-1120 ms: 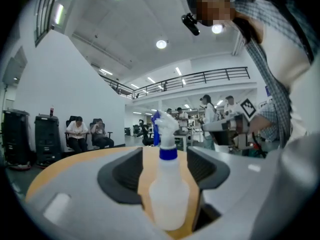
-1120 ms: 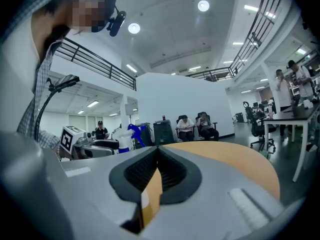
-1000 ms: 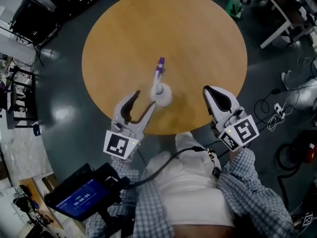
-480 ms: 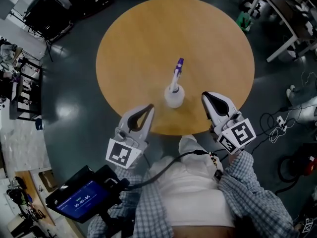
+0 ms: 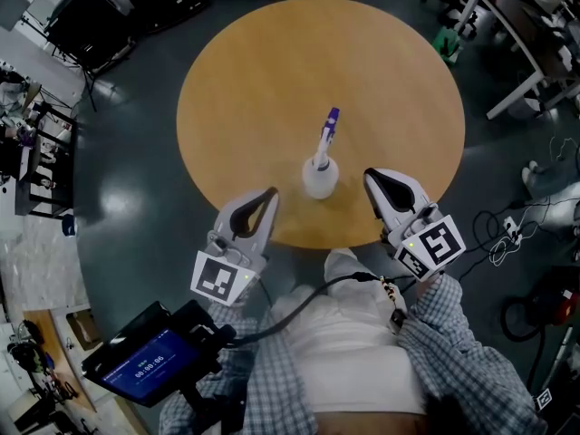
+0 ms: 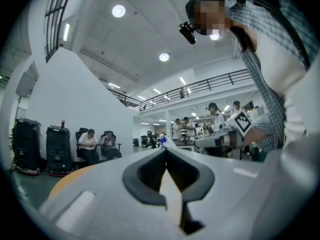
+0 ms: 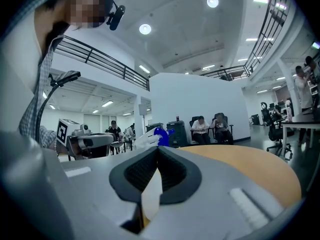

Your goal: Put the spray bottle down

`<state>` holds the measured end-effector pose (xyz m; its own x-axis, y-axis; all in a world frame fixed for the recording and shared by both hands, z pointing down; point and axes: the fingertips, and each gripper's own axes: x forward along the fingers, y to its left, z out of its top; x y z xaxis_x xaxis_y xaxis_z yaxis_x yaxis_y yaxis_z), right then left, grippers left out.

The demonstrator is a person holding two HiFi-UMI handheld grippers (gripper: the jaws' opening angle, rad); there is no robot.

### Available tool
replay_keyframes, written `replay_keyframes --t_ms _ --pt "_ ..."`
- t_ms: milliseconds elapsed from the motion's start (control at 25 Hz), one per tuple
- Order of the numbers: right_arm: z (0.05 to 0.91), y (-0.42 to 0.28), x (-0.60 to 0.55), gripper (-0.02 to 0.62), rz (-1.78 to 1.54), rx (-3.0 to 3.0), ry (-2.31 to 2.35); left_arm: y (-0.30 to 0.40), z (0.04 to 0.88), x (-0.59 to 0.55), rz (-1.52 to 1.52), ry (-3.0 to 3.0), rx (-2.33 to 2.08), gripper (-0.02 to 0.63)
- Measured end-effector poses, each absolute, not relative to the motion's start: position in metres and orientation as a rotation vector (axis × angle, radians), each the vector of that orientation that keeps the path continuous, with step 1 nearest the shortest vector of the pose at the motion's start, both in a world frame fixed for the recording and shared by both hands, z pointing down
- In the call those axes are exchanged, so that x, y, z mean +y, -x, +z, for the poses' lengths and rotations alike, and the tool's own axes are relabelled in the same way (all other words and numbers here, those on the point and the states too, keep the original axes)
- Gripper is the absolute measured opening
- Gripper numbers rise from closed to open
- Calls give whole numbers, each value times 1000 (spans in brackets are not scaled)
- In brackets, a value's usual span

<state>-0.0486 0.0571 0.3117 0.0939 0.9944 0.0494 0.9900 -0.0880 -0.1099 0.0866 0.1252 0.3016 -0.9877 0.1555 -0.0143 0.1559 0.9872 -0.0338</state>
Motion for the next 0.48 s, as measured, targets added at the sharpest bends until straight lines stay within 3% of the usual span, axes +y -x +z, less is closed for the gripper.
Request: replay_keyframes --t_ms 480 --pt "316 41 58 3 49 -2033 2244 -90 309 122 -47 -223 3129 2"
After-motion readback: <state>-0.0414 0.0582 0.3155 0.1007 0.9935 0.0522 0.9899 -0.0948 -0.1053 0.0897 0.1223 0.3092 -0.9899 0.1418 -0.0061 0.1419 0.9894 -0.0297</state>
